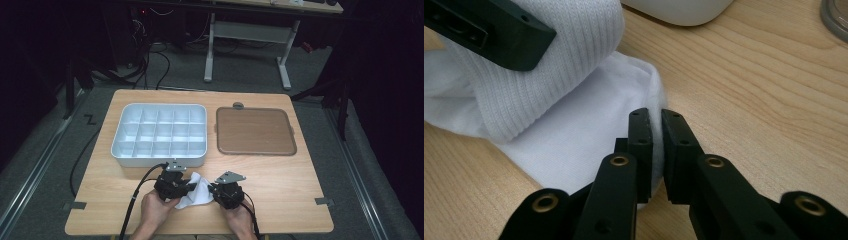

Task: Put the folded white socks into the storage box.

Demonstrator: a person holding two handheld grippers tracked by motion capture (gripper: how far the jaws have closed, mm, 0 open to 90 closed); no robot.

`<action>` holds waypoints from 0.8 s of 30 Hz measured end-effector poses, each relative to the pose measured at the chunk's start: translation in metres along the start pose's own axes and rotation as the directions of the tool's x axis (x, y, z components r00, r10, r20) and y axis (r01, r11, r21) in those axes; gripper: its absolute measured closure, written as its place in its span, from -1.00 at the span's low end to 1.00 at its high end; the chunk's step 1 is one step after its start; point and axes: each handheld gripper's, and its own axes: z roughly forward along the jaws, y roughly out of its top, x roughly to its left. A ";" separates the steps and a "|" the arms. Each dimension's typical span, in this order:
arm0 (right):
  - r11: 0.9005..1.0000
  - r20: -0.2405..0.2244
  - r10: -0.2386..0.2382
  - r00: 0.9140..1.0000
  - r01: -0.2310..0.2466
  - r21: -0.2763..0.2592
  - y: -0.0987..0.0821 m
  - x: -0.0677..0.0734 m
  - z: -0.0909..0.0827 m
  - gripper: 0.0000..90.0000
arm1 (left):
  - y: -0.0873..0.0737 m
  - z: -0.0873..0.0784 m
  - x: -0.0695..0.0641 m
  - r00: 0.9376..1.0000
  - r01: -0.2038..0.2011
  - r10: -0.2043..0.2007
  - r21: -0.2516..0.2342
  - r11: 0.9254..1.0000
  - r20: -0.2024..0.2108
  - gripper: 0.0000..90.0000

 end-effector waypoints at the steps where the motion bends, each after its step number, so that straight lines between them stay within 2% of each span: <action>1: 1.000 0.000 0.000 1.000 0.000 0.000 0.000 0.000 0.000 0.87 | 0.000 0.000 0.000 1.000 0.000 0.000 0.001 1.000 0.000 0.70; 24: 1.000 -0.001 -0.002 1.000 0.002 0.003 0.000 -0.001 0.001 0.87 | -0.010 0.019 -0.001 0.999 -0.032 0.033 0.044 0.999 -0.023 0.71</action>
